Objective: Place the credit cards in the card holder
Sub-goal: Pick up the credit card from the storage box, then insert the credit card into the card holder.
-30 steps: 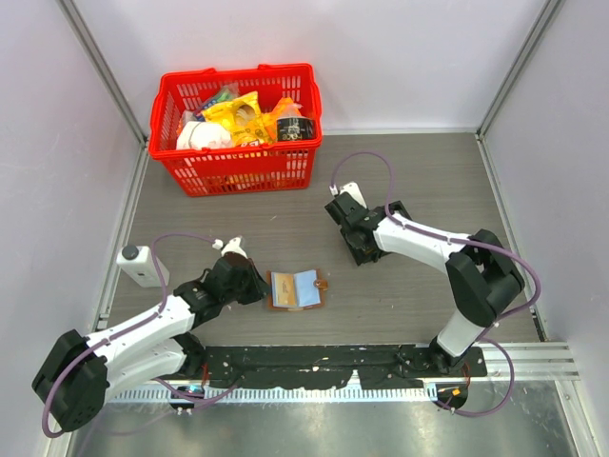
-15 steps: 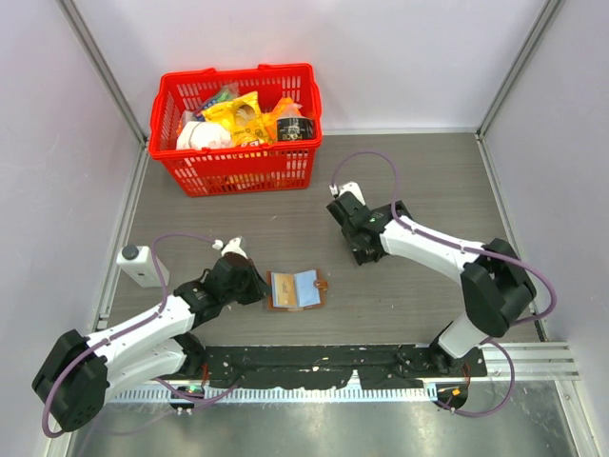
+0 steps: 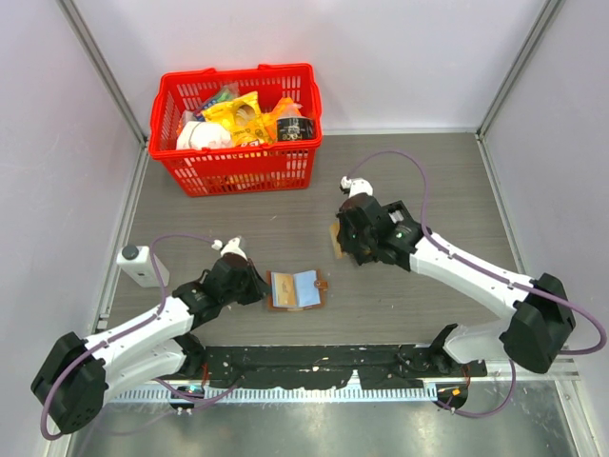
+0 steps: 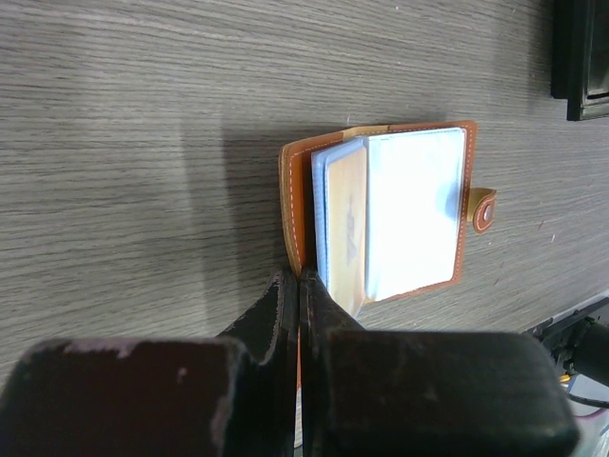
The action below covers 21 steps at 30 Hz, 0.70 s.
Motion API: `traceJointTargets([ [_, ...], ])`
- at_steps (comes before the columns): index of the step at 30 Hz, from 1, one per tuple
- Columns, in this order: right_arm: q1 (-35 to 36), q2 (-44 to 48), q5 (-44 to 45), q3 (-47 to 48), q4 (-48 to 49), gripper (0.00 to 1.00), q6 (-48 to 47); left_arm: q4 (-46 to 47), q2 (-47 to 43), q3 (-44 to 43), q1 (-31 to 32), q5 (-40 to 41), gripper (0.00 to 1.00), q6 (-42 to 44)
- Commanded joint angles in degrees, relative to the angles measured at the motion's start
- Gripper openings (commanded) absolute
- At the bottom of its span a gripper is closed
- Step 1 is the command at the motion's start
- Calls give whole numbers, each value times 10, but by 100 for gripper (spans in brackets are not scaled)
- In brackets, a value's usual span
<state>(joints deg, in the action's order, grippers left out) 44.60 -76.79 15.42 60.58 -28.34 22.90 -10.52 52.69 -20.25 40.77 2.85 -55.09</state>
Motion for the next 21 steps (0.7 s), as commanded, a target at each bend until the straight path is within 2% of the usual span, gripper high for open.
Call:
traceJointTargets([
  [1,29,36,-120,-70,136,1,135,11,-11,12,1,10,0,-6],
  [4,66,21,-135,-101,191,1,180,15,-12,16,1,10,0,-12],
  [10,119,-27,-95,-129,235,1,218,10,-17,17,2,11,0,-15],
  [21,137,-35,34,-93,83,1,195,3,-20,14,1,13,0,-14],
])
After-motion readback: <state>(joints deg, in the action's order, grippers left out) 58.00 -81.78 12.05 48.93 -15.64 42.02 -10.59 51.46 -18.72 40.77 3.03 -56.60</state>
